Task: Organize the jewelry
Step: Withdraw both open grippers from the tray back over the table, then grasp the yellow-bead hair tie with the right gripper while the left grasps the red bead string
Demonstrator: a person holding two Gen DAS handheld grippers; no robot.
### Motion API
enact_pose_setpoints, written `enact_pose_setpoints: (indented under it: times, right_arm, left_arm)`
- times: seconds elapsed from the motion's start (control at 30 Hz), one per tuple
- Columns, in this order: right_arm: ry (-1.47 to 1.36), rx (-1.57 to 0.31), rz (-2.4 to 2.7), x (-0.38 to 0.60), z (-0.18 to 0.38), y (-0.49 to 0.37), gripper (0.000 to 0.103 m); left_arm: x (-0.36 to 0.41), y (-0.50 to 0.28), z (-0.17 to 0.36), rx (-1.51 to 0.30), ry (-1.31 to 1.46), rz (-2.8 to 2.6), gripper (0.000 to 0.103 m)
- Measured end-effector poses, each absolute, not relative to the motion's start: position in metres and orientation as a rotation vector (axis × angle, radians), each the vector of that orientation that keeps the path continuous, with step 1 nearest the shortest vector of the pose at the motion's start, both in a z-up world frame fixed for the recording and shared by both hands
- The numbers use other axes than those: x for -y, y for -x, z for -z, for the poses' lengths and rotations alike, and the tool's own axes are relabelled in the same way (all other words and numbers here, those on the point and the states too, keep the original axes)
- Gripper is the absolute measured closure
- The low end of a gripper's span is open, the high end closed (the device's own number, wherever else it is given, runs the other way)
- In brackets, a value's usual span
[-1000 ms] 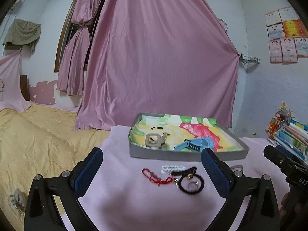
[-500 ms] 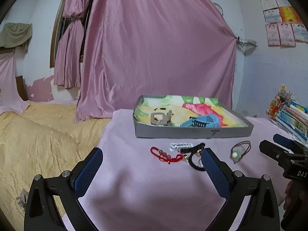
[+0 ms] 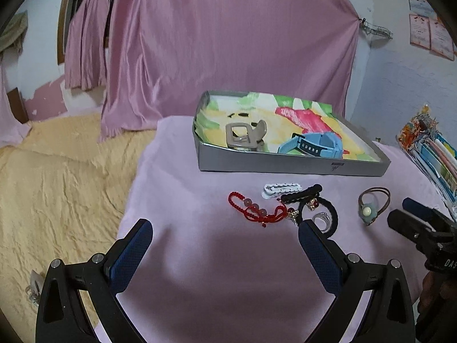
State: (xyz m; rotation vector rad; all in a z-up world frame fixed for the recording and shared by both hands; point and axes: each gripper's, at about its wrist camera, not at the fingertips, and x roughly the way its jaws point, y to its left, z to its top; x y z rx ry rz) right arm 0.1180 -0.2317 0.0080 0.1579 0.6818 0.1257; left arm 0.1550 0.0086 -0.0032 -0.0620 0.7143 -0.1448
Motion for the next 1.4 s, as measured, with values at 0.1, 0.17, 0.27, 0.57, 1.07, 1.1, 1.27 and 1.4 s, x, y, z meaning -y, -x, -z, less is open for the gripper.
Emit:
enact_pose_setpoints:
  times: [0.1,0.17,0.27,0.57,1.07,1.1,1.27,1.4]
  right_arm:
    - [-0.169,-0.709,-0.127,0.231,-0.005,-0.125,0.027]
    - [-0.173,-0.724,-0.129,0.231,-0.003,-0.129,0.034]
    - [-0.182,-0.732,-0.133,0.231,-0.002,-0.133,0.035]
    - [-0.185,-0.762,-0.156,0.229,0.002,-0.145,0.049]
    - [-0.151,-0.792,-0.201,0.219,0.006,-0.149,0.077]
    - [-0.149,-0.792,-0.204,0.218,0.006,-0.149,0.077]
    - [-0.167,-0.767,-0.24,0.22,0.004,-0.146,0.077]
    - [-0.18,-0.736,-0.252,0.223,0.0,-0.141,0.077]
  left_arm:
    - [-0.006,-0.165,0.007,-0.757,0.054,0.152,0.001]
    - [-0.005,-0.17,0.007,-0.774,0.05,0.163,0.001]
    - [-0.002,-0.177,0.007,-0.785,0.051,0.187,0.01]
    - [0.009,-0.192,0.016,-0.844,0.051,0.224,0.044]
    - [0.025,-0.186,0.015,-0.819,0.037,0.277,0.094]
    - [0.025,-0.185,0.015,-0.816,0.038,0.274,0.094]
    - [0.018,-0.179,0.009,-0.778,0.094,0.28,0.095]
    - [0.017,-0.175,0.006,-0.761,0.131,0.27,0.095]
